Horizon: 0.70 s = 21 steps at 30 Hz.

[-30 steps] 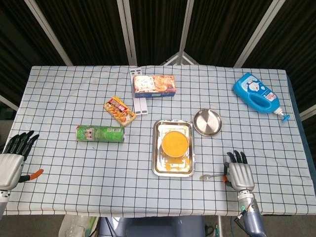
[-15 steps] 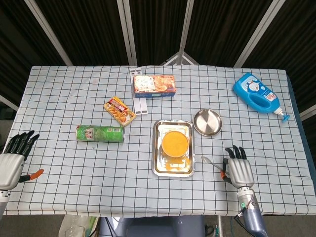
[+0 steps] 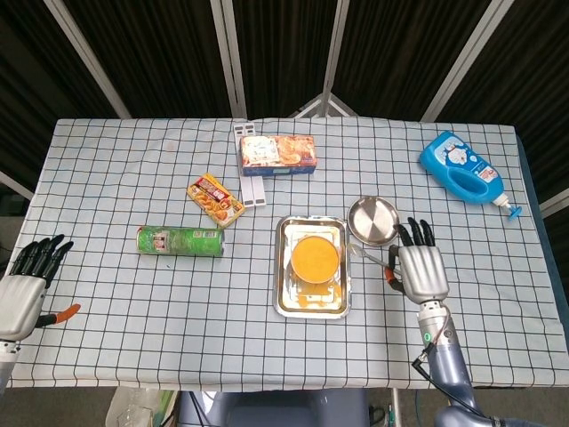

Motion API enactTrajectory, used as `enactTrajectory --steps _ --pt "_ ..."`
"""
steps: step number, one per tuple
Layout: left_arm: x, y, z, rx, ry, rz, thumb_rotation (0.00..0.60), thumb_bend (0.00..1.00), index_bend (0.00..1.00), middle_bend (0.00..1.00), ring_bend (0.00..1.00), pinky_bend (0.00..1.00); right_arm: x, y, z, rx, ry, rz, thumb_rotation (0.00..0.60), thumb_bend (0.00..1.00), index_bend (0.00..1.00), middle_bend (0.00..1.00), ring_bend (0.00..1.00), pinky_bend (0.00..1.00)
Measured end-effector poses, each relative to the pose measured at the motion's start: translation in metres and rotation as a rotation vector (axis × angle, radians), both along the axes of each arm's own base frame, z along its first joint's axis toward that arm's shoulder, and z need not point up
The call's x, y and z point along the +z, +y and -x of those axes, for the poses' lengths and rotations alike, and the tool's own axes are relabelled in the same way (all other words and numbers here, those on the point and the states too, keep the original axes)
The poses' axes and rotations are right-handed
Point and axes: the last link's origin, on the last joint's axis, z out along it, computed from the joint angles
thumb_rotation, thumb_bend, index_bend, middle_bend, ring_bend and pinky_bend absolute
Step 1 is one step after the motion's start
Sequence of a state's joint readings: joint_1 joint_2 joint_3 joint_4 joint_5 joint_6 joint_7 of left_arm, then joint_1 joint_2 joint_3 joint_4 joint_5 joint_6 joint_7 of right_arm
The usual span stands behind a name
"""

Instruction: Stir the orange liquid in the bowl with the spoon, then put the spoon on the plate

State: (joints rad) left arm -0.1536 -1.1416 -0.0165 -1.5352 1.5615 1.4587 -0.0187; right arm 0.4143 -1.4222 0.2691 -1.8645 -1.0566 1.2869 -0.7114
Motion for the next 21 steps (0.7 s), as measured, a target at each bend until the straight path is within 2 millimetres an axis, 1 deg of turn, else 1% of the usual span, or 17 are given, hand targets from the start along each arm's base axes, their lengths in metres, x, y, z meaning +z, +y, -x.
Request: enactTrajectory --steps 5,14,16,17,21 --pt "0.0 0.001 0.0 0.001 -0.005 0.003 0.6 0.0 0.0 0.0 0.0 0.0 -0.008 -0.01 -0.015 0.013 0.023 -0.024 0.6 0.53 0.69 0.2 0.0 0.0" --pt "0.0 0.002 0.001 0.001 -0.01 0.016 0.6 0.0 0.0 0.0 0.0 0.0 -0.046 -0.006 -0.032 0.035 0.085 -0.132 0.6 0.53 0.69 0.2 0.0 0.0" --pt "0.0 0.002 0.001 0.001 -0.013 0.019 0.6 0.0 0.0 0.0 0.0 0.0 -0.051 -0.007 -0.037 0.041 0.096 -0.142 0.6 0.53 0.69 0.2 0.0 0.0" --pt "0.0 0.002 0.0 0.001 -0.013 0.022 0.6 0.0 0.0 0.0 0.0 0.0 -0.055 -0.009 -0.044 0.051 0.102 -0.143 0.6 0.53 0.69 0.2 0.0 0.0" --pt "-0.001 0.002 0.0 -0.003 -0.012 0.025 0.6 0.0 0.0 0.0 0.0 0.0 -0.061 -0.013 -0.051 0.053 0.108 -0.137 0.6 0.53 0.69 0.2 0.0 0.0"
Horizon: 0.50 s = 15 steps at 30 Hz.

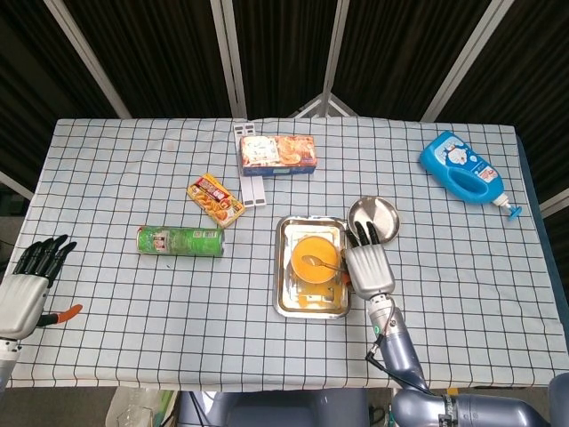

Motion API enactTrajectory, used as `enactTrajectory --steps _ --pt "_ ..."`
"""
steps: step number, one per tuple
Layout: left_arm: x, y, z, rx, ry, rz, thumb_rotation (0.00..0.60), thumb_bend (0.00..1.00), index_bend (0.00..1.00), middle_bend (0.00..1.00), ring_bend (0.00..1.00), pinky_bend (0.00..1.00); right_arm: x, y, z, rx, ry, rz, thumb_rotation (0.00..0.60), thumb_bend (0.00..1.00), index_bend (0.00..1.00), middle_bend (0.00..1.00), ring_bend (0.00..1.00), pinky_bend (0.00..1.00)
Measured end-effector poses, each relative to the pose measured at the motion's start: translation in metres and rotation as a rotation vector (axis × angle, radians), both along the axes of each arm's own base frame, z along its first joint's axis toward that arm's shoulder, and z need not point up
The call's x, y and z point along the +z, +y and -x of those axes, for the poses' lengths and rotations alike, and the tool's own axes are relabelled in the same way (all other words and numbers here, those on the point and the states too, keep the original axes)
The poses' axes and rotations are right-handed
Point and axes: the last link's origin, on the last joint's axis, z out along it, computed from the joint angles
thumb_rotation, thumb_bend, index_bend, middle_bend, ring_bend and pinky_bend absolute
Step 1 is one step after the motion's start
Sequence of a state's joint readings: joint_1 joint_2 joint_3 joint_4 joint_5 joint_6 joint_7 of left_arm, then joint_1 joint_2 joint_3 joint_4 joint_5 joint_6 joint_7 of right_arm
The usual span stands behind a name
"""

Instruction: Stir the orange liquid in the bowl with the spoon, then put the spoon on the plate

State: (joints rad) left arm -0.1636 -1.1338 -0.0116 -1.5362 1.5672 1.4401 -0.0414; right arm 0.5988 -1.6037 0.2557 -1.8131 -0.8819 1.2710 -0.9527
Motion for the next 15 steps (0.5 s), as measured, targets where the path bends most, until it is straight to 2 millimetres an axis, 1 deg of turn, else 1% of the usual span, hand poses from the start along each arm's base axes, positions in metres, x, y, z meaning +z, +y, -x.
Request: enactTrajectory --steps 6,11,13,15 --pt "0.0 0.0 0.0 0.003 -0.004 0.001 0.6 0.0 0.0 0.0 0.0 0.0 -0.007 -0.005 0.0 -0.01 0.022 0.007 0.6 0.53 0.69 0.2 0.0 0.0" --pt "0.0 0.001 0.001 0.005 -0.007 0.004 0.6 0.0 0.0 0.0 0.0 0.0 -0.014 -0.006 0.007 -0.025 0.051 -0.001 0.6 0.53 0.69 0.2 0.0 0.0" --pt "0.0 0.001 0.001 0.005 -0.008 0.005 0.6 0.0 0.0 0.0 0.0 0.0 -0.017 -0.005 0.009 -0.029 0.057 -0.007 0.6 0.53 0.66 0.2 0.0 0.0" --pt "0.0 0.001 0.0 0.003 -0.007 0.007 0.6 0.0 0.0 0.0 0.0 0.0 -0.019 -0.004 0.009 -0.028 0.065 -0.013 0.6 0.53 0.59 0.2 0.0 0.0"
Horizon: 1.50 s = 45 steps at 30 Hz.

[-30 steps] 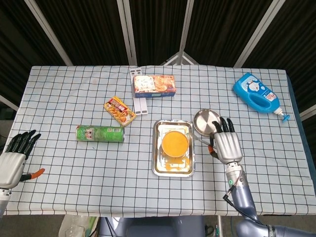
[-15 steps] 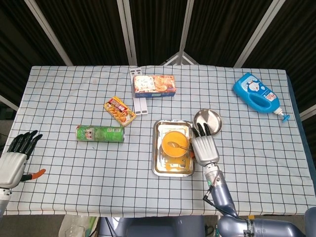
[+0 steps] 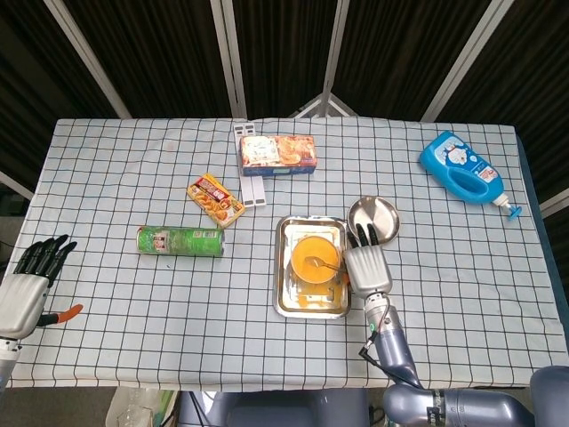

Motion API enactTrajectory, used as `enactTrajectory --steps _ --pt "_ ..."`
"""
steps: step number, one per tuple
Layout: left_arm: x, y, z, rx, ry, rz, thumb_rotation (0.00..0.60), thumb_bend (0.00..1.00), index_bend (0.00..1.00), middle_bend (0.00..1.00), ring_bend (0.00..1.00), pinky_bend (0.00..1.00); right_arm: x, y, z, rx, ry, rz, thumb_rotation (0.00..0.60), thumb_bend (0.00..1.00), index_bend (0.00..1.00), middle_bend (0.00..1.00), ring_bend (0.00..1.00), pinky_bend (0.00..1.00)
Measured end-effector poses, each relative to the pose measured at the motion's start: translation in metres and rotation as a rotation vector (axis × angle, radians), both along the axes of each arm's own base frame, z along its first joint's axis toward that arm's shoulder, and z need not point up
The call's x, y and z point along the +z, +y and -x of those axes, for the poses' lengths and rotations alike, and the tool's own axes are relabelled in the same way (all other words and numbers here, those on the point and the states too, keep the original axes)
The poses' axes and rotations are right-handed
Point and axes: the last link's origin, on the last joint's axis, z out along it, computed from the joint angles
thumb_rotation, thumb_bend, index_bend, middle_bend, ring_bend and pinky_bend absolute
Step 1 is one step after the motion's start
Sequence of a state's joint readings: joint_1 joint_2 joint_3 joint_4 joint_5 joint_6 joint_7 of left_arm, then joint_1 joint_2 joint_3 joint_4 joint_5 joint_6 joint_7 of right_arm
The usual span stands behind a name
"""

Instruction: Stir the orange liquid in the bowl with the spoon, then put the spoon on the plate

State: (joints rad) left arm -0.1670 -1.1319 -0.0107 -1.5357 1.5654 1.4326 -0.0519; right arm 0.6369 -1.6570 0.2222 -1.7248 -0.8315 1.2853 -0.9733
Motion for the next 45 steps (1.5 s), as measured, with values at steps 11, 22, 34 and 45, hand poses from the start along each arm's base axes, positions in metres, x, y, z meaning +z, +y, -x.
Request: enactTrajectory --steps 11,22,34,45 --pt "-0.001 0.0 0.0 0.003 0.001 0.002 0.6 0.0 0.0 0.0 0.0 0.0 -0.002 -0.004 -0.001 -0.005 0.023 0.024 0.6 0.53 0.31 0.17 0.0 0.0" --pt "-0.001 0.0 -0.001 0.001 0.002 0.002 0.6 0.0 0.0 0.0 0.0 0.0 -0.002 0.004 -0.004 -0.004 0.016 0.008 0.6 0.52 0.18 0.15 0.0 0.0" --pt "-0.001 0.0 -0.001 0.002 0.001 0.002 0.6 0.0 0.0 0.0 0.0 0.0 -0.004 0.005 -0.005 -0.011 0.02 0.006 0.6 0.46 0.0 0.1 0.0 0.0" --pt "-0.001 0.0 -0.001 0.001 0.001 0.002 0.6 0.0 0.0 0.0 0.0 0.0 -0.001 0.005 -0.006 -0.011 0.022 0.014 0.6 0.4 0.0 0.02 0.0 0.0"
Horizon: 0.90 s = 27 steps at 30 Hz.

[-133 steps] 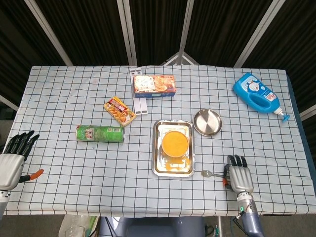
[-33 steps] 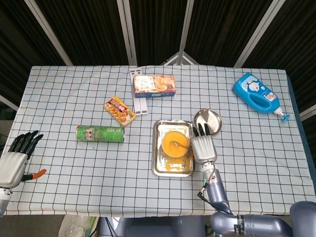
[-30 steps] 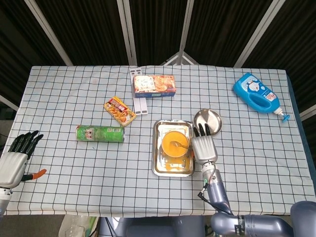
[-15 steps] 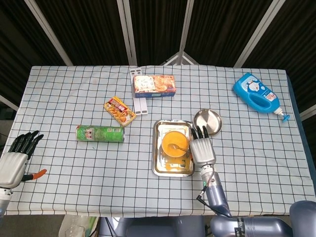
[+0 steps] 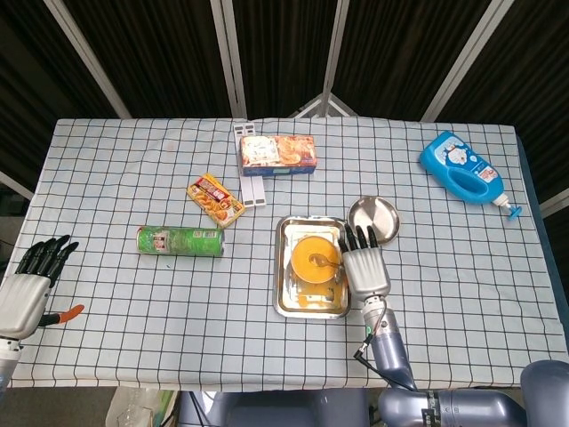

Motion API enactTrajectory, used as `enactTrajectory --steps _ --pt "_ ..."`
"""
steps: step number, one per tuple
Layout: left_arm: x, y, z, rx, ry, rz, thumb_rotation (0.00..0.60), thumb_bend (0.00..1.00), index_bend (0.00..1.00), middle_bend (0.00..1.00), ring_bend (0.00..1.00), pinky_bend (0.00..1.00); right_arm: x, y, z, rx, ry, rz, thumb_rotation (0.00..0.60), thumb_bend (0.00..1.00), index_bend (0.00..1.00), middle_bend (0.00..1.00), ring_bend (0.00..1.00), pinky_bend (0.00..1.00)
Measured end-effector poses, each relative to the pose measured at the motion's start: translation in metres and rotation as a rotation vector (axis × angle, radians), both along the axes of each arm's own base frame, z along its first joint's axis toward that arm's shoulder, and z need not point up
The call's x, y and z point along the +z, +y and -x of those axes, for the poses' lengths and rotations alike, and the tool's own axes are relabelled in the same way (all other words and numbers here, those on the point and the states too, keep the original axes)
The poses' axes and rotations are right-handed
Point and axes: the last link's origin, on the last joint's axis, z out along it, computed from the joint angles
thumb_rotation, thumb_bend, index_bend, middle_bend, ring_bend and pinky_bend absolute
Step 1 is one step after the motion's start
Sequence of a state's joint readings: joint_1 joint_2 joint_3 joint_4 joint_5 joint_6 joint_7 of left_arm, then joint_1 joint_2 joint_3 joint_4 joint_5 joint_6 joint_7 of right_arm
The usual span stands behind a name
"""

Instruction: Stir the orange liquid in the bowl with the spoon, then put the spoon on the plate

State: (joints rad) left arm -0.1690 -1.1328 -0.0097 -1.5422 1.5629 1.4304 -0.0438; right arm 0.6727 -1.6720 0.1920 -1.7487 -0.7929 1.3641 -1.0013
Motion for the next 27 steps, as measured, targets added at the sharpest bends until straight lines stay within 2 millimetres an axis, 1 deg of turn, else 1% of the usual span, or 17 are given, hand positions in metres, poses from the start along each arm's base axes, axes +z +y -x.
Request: enactTrajectory --steps 15,19,22,27 --pt "0.0 0.0 0.0 0.001 0.0 0.0 0.6 0.0 0.0 0.0 0.0 0.0 0.007 0.009 -0.004 0.025 -0.025 -0.002 0.6 0.39 0.0 0.01 0.0 0.0" --pt "0.0 -0.001 0.0 0.001 0.002 -0.001 0.6 0.0 0.0 0.0 0.0 0.0 0.013 0.017 -0.004 0.055 -0.052 0.009 0.6 0.39 0.04 0.06 0.0 0.0" --pt "0.0 -0.001 0.0 0.0 0.004 -0.002 0.6 0.0 0.0 0.0 0.0 0.0 0.019 0.026 0.0 0.076 -0.086 0.018 0.6 0.39 0.05 0.06 0.0 0.0" --pt "0.0 -0.001 0.0 0.001 0.006 -0.002 0.6 0.0 0.0 0.0 0.0 0.0 0.034 0.041 0.016 0.081 -0.118 0.03 0.6 0.39 0.05 0.06 0.0 0.0"
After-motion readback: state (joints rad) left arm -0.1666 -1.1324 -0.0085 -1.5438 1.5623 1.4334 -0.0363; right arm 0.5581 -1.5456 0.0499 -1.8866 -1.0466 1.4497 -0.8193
